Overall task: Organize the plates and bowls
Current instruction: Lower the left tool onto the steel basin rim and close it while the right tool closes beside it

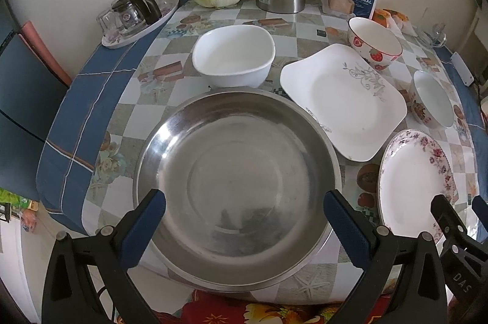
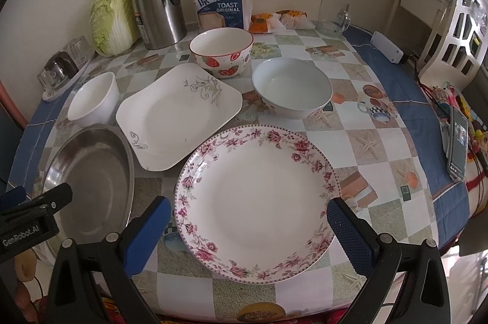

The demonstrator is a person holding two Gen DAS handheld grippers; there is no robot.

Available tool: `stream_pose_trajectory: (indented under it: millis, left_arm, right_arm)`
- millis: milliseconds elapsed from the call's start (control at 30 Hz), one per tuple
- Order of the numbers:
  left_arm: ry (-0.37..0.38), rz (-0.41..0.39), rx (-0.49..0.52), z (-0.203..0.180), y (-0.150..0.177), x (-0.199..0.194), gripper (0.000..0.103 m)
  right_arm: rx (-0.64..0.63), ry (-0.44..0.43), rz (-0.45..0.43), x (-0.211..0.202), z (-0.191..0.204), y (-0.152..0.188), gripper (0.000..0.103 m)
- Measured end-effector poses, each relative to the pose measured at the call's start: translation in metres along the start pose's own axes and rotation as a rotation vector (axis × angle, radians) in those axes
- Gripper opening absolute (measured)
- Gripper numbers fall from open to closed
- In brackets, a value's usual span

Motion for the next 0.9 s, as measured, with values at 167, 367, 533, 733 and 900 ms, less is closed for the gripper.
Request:
stream_pose_trajectory:
  millis: [167,367,533,733,900]
  left_arm:
    - [0.029,-0.002,-0.083,0.02,-0.007,0.003,0.103]
    - [0.034,-0.063,-0.241,0.069,-0.017,0.007,0.103]
    - [0.051,-0.063,-0.318,0.098,-0.018,0.02,0.103]
    - [0.086,-0.049,-0.371,0.121,-0.014,0.041,0.103]
    - [0.088,-0.072,-0.35,0.123,-0.013,0.045,0.103]
  right_arm:
    - [-0.017,-0.008,0.016,0.006,0.005,-0.004,0.103]
    - [-0.03,-0.086,0.013,0.011,0.018,-0.014,0.103]
    - [-0.029,-0.209,0.01,0.015,0.041,-0.024,0.103]
    - [0.001,-0.345,0.082,0.036,0.073,-0.028,0.103]
    - [-0.031,-0.399,0.133,0.052,0.097,-0.021,0.103]
Point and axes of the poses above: each gripper's, at about its wrist camera, not at the fingertips, and x roughly the way its jaws point, z to its left, y to its underside, the point moved 1 cm from there along x, roughly the way its jaws point, and after that the axes turned 2 degrees about y, right-handed, at the moved point
